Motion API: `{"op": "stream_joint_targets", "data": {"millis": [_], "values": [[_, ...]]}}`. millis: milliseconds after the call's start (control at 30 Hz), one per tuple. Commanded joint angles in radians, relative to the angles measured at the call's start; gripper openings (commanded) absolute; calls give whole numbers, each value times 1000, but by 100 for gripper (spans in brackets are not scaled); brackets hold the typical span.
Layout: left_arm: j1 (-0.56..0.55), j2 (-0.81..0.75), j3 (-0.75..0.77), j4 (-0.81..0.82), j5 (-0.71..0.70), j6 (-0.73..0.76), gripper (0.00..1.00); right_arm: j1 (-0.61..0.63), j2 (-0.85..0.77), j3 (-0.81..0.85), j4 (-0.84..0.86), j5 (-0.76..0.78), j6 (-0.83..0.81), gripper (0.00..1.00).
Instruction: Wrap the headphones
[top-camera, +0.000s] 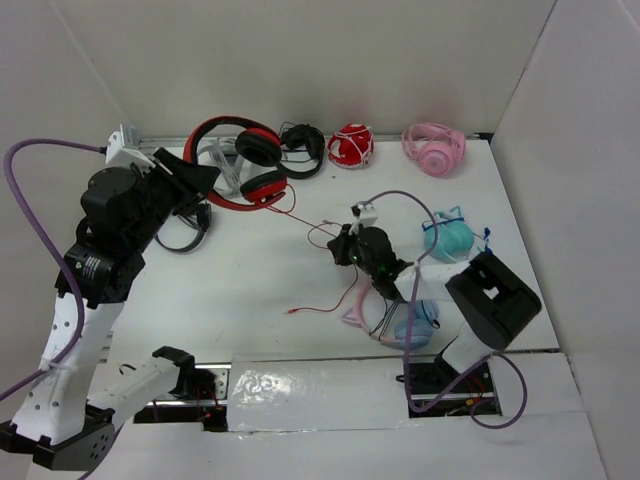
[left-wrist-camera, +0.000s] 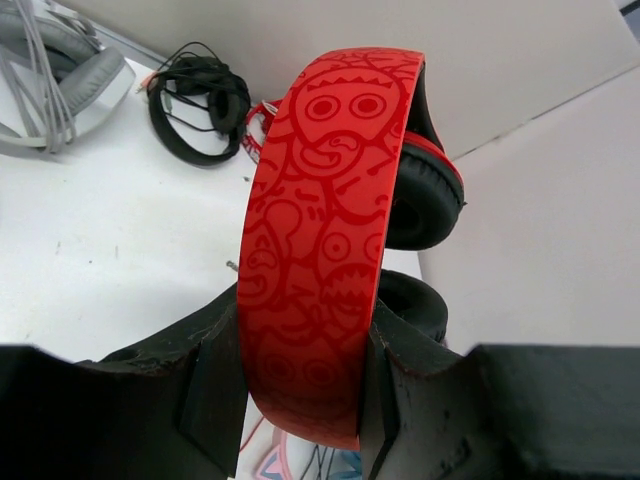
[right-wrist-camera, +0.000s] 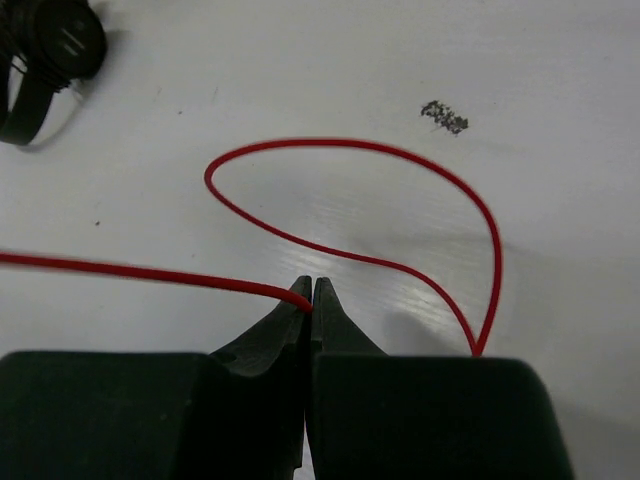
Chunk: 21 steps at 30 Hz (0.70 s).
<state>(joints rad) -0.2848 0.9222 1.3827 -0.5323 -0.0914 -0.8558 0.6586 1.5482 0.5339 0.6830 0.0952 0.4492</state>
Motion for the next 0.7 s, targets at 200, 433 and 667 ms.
{"op": "stream_joint_targets", "data": {"millis": [200, 433, 667], "values": [[9, -71, 55, 204, 61, -49, 0, 4, 147, 202, -244, 132, -30, 0], [9, -76, 33, 219, 12, -54, 0, 28, 43, 171, -303, 146, -76, 0], [10, 64, -4, 149, -310, -135, 0, 298, -223, 44, -463, 380, -162, 0]]}}
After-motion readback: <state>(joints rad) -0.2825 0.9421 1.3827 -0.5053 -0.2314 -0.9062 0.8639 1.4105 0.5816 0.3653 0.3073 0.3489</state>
